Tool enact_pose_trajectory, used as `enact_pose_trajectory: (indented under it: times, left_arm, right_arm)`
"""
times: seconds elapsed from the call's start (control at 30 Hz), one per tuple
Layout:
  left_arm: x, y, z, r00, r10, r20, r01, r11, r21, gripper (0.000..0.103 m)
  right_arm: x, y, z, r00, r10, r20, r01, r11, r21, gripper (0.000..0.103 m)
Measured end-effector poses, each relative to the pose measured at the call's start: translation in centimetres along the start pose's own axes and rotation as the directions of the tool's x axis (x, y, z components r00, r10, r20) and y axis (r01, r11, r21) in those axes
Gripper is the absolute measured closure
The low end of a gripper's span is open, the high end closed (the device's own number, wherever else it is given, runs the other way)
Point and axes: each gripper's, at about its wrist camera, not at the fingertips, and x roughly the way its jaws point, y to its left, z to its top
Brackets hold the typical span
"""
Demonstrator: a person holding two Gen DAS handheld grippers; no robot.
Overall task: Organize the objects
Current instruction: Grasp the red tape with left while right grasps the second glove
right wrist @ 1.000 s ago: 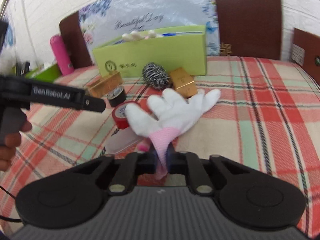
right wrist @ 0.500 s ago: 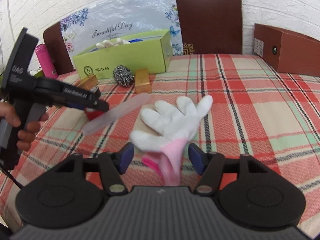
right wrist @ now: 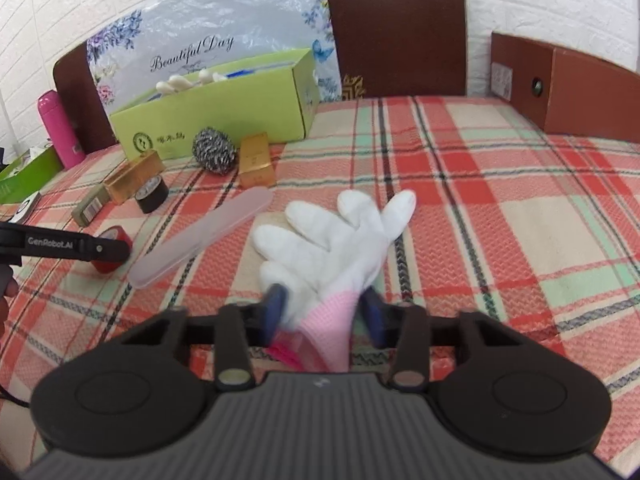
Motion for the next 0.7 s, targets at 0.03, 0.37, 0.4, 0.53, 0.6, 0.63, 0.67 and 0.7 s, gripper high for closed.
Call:
enact_pose_trajectory:
  times: [0.03, 0.37, 0.4, 0.53, 0.6, 0.63, 0.67, 0.7]
  left_arm:
    - [-0.1, 0.0, 0.0, 1.0, -0.002, -0.002, 0.002, 1.0, 0.002, 0.054]
    - [-4.1, 0.3, 3.5, 0.989, -0.066, 0.131, 0.069, 0.997, -0.019, 0.054]
    - [-4.5, 0.3, 4.2, 0.986, -0.065, 0.152, 0.07, 0.997, -0.023, 0.054]
    - [-5.4, 0.3, 6.8, 0.975, -0.064, 0.212, 0.072, 0.997, -0.03, 0.054]
    - [-5.5, 0.1, 8.2, 0.971, -0.059, 0.234, 0.066, 0.998, -0.022, 0.054]
    - [-5.4, 0.0, 8.8, 0.968, -0.056, 0.243, 0.062, 0.998, -0.016, 0.054]
    - [-5.3, -0.1, 9.6, 0.966, -0.052, 0.252, 0.056, 0.998, -0.008, 0.054]
    - [-5.2, -0.1, 10.2, 0.965, -0.05, 0.259, 0.052, 0.999, -0.002, 0.054]
  right_arm:
    - [-0.1, 0.3, 0.2, 1.0, 0.006, -0.002, -0.006, 1.0, -0.013, 0.087]
    - [-3.3, 4.2, 6.6, 0.973, 0.153, 0.174, -0.129, 0.982, -0.14, 0.09]
    - [-3.3, 4.4, 7.4, 0.968, 0.159, 0.192, -0.132, 0.981, -0.144, 0.09]
    - [-2.9, 5.3, 10.0, 0.952, 0.179, 0.247, -0.138, 0.974, -0.178, 0.09]
    - [-2.3, 5.6, 11.3, 0.945, 0.188, 0.266, -0.138, 0.971, -0.195, 0.09]
    - [-1.9, 5.7, 12.0, 0.942, 0.191, 0.276, -0.138, 0.97, -0.201, 0.09]
    - [-1.5, 5.8, 12.6, 0.939, 0.196, 0.283, -0.14, 0.969, -0.206, 0.09]
    - [-0.9, 5.9, 13.4, 0.935, 0.203, 0.289, -0.144, 0.967, -0.211, 0.09]
